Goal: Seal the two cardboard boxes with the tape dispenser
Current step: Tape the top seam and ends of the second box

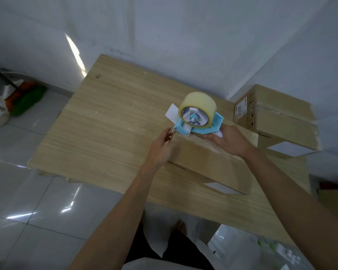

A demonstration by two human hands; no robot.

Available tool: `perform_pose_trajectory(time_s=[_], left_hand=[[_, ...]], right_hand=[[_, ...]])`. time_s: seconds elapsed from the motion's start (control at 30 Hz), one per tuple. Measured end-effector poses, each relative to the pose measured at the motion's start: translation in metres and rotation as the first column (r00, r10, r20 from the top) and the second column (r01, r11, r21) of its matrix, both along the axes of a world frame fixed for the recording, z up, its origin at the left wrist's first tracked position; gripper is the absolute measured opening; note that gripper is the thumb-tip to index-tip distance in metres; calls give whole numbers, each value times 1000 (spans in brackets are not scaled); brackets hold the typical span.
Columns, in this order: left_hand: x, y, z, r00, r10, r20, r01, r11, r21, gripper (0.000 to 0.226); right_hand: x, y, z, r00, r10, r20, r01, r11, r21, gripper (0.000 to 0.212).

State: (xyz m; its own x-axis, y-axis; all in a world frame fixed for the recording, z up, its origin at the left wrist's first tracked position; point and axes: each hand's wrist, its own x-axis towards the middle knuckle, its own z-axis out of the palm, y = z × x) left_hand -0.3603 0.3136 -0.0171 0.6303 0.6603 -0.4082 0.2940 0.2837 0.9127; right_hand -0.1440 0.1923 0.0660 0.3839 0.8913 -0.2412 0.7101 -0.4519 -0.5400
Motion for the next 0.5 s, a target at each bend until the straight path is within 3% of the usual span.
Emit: perform_pose_trajectory(time_s=[0.07,0.13,0.2,0.37,0.5], left_hand=[[4,-19,9,987,-100,-128,118,984,137,82],[14,-34,12,949,-67,-309,151,955,257,116],[22,-42,14,913,-7,-408,145,940,310,130],[27,-45,11,882,89,-463,146,882,448,119],[31,-47,8,843,156,-515,123,876,467,106]], right_hand=[[0,2,0,1000,21,17,-21,1000,10,65],[2,3,-1,999,25,27,-26,999,22,74],[5,3,-2,998,55,43,-57,997,53,84],[14,1,-8,994,81,73,-88,992,93,77],[29,-19,-22,978,92,185,-106,992,70,67]])
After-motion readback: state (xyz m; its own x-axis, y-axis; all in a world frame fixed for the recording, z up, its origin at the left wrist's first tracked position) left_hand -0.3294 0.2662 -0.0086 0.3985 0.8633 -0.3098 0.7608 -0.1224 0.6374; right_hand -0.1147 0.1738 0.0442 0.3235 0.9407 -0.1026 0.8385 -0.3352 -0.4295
